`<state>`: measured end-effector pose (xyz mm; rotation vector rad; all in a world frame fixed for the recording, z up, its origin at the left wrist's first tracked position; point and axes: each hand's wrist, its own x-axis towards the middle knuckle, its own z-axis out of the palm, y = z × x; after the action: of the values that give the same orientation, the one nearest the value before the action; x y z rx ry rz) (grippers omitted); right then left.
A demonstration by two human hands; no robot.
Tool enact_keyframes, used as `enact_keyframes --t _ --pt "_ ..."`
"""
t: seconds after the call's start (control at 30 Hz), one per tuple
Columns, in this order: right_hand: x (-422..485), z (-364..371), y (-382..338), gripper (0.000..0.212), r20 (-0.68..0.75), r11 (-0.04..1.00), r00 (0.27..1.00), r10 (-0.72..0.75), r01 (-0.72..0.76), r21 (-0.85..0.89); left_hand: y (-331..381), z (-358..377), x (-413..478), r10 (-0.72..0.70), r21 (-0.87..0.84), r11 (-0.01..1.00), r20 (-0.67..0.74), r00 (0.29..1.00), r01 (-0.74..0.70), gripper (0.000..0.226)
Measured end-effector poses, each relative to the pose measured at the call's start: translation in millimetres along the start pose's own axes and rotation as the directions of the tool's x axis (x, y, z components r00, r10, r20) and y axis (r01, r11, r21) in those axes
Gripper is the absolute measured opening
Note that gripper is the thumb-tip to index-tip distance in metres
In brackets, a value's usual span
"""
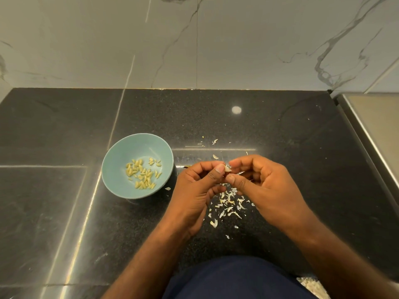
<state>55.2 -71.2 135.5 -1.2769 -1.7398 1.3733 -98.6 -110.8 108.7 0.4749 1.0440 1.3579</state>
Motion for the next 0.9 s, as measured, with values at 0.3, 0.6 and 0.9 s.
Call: enact_keyframes --t 0.3,0.6,0.9 --pt "0.0 -2.6 0.0 0.009 -0.02 0.997 0.999 -0.05 0.049 -0.063 1.9 -3.0 -2.4 0.054 0.135 0.989 0.045 0.998 -0.06 0.026" --pt "-1.1 -0.4 7.7 0.019 0.064 0.887 0.984 0.168 -0.179 0.427 -3.1 -8.5 -7.2 0.279 0.552 0.773 0.147 0.949 -0.313 0.008" --pt "-12.2 15.2 30.5 0.017 0.101 0.768 0.929 0.357 -0.353 0.534 -27.7 -33.7 -7.1 0.327 0.801 0.426 0.297 0.897 -0.421 0.012"
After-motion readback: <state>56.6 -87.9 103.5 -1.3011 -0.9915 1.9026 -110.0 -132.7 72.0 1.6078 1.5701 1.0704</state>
